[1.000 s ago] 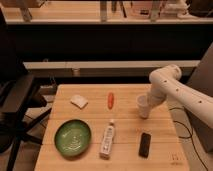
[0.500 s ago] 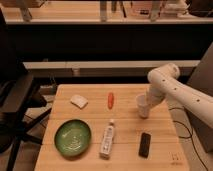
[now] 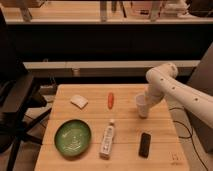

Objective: Pick up the ceramic cup

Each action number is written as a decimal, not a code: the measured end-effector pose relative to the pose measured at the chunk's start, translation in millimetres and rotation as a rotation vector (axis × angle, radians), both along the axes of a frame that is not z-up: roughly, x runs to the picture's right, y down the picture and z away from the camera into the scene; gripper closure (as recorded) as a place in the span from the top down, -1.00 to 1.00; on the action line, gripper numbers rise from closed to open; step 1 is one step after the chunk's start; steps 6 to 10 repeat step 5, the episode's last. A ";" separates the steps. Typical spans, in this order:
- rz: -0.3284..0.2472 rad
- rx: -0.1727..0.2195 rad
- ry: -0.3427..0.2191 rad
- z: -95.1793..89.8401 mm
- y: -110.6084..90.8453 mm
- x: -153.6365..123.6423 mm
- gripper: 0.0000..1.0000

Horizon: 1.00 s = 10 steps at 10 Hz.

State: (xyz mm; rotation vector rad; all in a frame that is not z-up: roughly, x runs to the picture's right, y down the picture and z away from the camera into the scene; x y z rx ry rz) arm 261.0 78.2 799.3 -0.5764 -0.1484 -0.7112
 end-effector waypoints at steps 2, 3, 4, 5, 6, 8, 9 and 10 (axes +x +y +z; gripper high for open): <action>-0.021 -0.001 -0.009 -0.6 -2.2 -2.9 -1.00; -0.029 -0.002 -0.010 -1.2 -2.8 -3.5 -1.00; -0.039 -0.004 -0.013 -2.1 -3.4 -4.4 -1.00; -0.046 -0.004 -0.016 -2.7 -4.1 -5.2 -1.00; -0.046 -0.004 -0.016 -2.7 -4.1 -5.2 -1.00; -0.046 -0.004 -0.016 -2.7 -4.1 -5.2 -1.00; -0.046 -0.004 -0.016 -2.7 -4.1 -5.2 -1.00; -0.046 -0.004 -0.016 -2.7 -4.1 -5.2 -1.00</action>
